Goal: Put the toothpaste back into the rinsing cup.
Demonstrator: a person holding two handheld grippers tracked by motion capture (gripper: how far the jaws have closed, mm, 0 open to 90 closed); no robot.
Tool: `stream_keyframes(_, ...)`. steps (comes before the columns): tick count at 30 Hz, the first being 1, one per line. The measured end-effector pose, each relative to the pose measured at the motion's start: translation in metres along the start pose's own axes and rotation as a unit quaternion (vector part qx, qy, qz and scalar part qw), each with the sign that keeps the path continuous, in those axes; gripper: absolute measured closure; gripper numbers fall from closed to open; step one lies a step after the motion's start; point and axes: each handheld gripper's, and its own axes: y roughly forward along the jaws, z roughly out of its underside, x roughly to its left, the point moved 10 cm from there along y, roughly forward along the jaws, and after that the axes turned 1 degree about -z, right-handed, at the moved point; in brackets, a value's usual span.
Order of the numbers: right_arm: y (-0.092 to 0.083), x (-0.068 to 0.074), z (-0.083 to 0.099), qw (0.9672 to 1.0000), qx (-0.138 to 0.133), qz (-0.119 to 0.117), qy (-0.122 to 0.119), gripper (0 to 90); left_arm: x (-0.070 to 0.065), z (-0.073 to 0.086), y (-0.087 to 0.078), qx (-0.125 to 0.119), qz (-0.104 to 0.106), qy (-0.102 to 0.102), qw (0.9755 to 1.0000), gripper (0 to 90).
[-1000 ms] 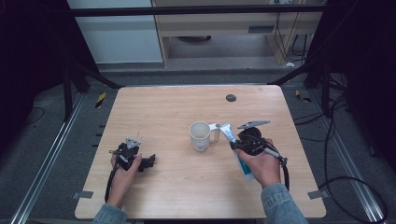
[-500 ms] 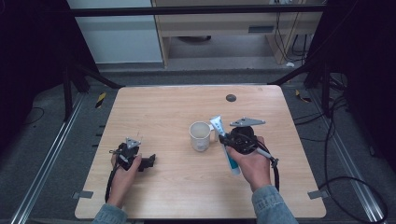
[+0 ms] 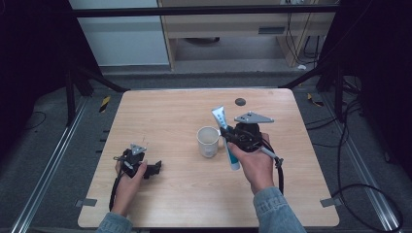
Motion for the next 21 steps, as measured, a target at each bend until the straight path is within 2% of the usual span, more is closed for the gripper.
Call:
stream_keyframes(4, 0.002, -0.001, -0.007, 0.9999, -0.013, 0.001, 0.006, 77.6, 0.0, -0.001, 0.001, -0.001, 0.0, 0.0, 1.0, 0.0)
stream_keyframes(9, 0.002, 0.0, -0.025, 0.9988, -0.045, 0.01, 0.016, 77.6, 0.0, -0.001, 0.001, -0.001, 0.001, 0.0, 1.0, 0.0)
stream_keyframes(14, 0.004, 0.001, -0.034, 0.9983, -0.054, 0.017, 0.012, 77.5, 0.0, 0.0, 0.0, 0.0, 0.001, 0.0, 1.0, 0.0)
stream_keyframes(21, 0.011, 0.0, -0.045, 0.9966, -0.075, 0.027, 0.019, 77.5, 0.0, 0.0, 0.0, -0.001, 0.002, 0.0, 1.0, 0.0)
